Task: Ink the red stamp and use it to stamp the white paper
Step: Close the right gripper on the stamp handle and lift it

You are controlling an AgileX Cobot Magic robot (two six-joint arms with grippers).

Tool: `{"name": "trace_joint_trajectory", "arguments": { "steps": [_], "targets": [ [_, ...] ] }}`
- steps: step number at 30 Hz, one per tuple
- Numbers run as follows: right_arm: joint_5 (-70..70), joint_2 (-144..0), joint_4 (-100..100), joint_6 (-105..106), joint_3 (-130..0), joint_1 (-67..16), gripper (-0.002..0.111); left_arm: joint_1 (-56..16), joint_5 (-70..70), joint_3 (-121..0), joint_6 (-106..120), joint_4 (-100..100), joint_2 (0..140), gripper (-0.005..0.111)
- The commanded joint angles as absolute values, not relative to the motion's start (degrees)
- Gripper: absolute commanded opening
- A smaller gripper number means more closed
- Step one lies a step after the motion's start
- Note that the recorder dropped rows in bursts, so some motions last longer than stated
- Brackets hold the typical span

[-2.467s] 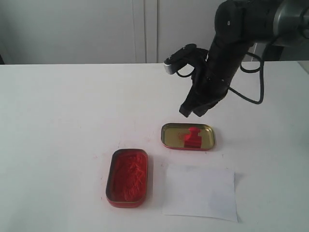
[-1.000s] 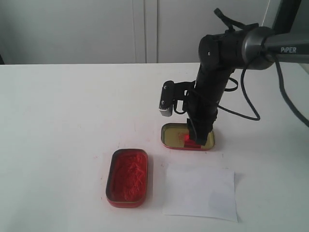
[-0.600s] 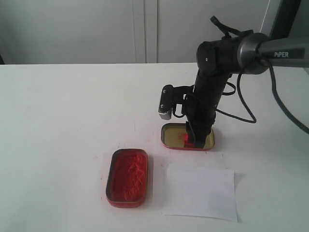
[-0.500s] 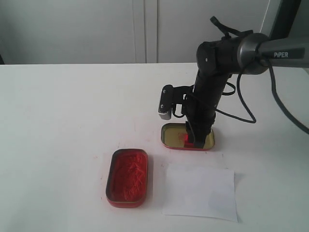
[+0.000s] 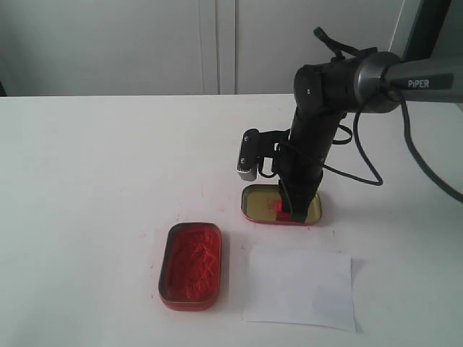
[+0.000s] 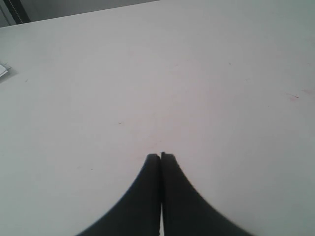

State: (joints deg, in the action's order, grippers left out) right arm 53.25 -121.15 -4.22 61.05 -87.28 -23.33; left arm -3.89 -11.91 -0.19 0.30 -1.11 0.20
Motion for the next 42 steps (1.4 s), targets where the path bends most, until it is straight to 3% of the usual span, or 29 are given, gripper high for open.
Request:
{"name": "trace_joint_trajectory", "arguments": {
  "steps": [1,15,24,42],
  "targets": [
    [54.11,-119.79,-4.26,61.26,-87.29,-23.35,0.0,-3.86,-11.96,0.0,0.46,-0.96,0.0,0.0],
    [60.0,-112.44,-6.48,61.2,-87.29,-23.35,0.0,-3.86,-11.96,0.0,0.46,-0.96,0.0,0.0],
    [59.96,-107.05,-7.66,50.02,-87.29,-23.97,0.0,-3.86,-11.96,0.0,0.46,-0.96,0.0,0.0],
    [61.19,-104.19,-3.33,36.57,-87.29,-37.98,0.0,-3.86,-11.96,0.0,0.46,-0.96,0.0,0.0]
  ]
}}
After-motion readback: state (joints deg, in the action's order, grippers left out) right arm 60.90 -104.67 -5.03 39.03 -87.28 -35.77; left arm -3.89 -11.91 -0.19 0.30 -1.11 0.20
